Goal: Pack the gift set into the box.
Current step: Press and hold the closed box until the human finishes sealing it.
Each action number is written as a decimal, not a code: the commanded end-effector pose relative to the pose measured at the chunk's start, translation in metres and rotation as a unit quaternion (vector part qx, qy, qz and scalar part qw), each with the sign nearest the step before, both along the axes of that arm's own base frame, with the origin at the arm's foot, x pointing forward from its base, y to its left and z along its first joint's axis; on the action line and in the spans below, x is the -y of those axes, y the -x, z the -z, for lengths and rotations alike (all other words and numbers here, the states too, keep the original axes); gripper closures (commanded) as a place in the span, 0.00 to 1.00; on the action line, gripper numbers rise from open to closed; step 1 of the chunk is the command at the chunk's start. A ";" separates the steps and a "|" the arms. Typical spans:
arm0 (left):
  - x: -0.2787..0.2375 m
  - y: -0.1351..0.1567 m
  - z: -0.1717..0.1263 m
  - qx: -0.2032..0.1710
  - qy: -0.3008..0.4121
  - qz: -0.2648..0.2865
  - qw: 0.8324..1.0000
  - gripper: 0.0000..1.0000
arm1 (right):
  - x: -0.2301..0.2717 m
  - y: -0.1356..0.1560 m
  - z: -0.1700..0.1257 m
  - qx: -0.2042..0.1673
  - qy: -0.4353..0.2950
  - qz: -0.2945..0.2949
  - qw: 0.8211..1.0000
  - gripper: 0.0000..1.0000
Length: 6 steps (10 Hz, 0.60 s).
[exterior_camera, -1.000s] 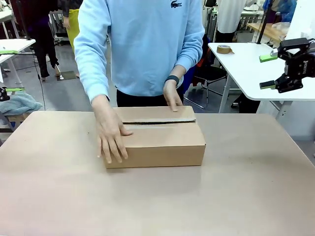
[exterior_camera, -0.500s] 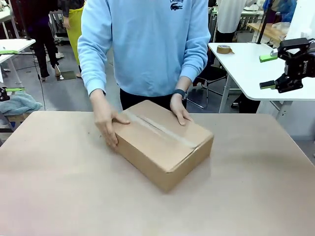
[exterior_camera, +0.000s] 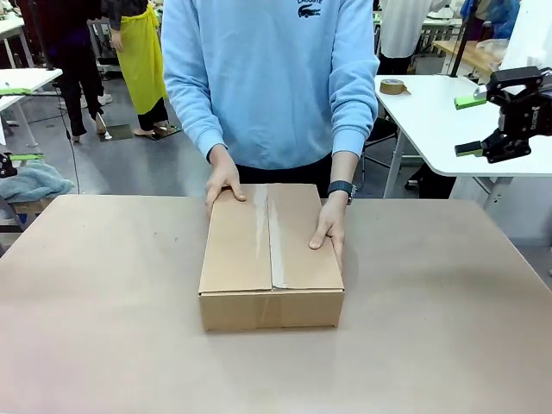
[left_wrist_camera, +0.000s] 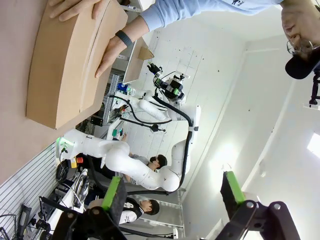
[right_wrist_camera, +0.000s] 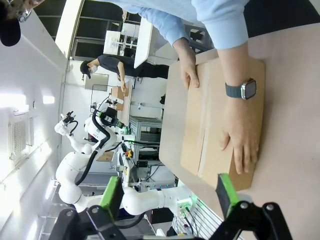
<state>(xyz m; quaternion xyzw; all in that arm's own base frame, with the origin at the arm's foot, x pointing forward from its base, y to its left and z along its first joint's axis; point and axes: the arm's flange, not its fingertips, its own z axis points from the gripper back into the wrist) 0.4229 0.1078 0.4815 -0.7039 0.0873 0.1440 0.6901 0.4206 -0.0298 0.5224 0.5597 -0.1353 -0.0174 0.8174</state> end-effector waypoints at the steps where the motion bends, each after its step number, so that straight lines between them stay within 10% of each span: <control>1: -0.001 0.003 0.001 0.009 0.000 0.005 1.000 0.00 | 0.000 0.000 0.000 0.005 -0.001 -0.004 1.000 0.00; 4: 0.000 0.000 0.000 0.000 0.000 0.000 1.000 0.00 | 0.000 0.000 0.000 0.000 0.000 0.000 1.000 0.00; 6: 0.097 -0.028 0.011 0.056 -0.037 0.193 0.979 0.00 | -0.087 -0.020 0.019 0.089 -0.011 -0.242 0.966 0.00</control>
